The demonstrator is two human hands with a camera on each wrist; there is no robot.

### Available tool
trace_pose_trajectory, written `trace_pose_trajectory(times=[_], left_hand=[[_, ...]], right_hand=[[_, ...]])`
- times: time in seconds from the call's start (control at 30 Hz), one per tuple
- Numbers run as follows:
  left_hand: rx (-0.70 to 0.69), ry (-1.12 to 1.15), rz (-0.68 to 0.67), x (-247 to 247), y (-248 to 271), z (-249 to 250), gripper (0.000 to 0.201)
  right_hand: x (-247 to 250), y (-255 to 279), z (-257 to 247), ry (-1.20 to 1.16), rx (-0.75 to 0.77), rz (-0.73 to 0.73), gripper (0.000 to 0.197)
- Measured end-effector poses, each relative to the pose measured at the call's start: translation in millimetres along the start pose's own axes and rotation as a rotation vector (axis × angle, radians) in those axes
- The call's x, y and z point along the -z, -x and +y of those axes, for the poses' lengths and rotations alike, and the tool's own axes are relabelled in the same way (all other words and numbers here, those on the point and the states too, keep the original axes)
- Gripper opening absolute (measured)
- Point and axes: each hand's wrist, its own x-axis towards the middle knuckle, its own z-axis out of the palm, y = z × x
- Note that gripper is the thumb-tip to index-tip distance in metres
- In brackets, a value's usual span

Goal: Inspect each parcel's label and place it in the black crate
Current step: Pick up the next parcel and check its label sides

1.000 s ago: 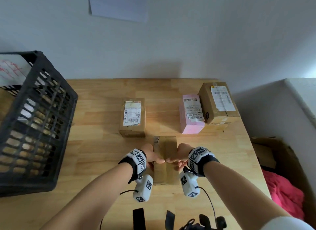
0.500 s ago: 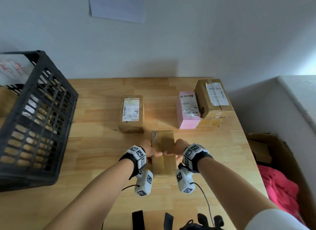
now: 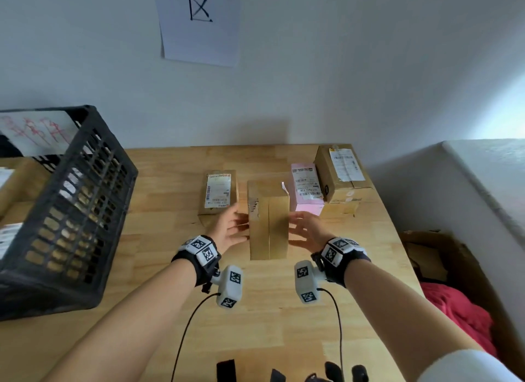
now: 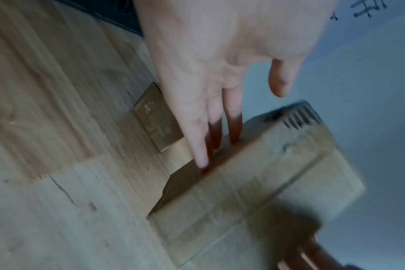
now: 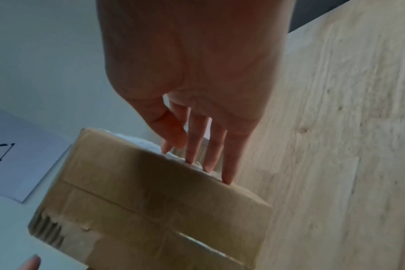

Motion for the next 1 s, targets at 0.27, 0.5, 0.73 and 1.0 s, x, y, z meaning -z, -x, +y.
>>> trace_pose_trajectory(times=[0.27, 0.5, 0.73, 1.0], left_hand=[[-0.012, 0.139, 0.083, 3, 7, 1, 0.048], [-0.025, -0.031, 0.016, 1, 13, -10, 0.042], [-0.036, -0.234, 0.025, 1, 10, -28, 0.026], [0.075, -0.800, 0.032, 3, -9, -41, 0.038]], right_hand=[[-5, 8, 6, -0.115, 0.028, 0.072, 0.016], [-14, 5, 10, -0.142, 0.109, 0.098, 0.016], [-17, 0, 31, 0.039, 0.112, 0.094, 0.053], [-17, -19, 51, 0.691, 0.010, 0.126, 0.063]])
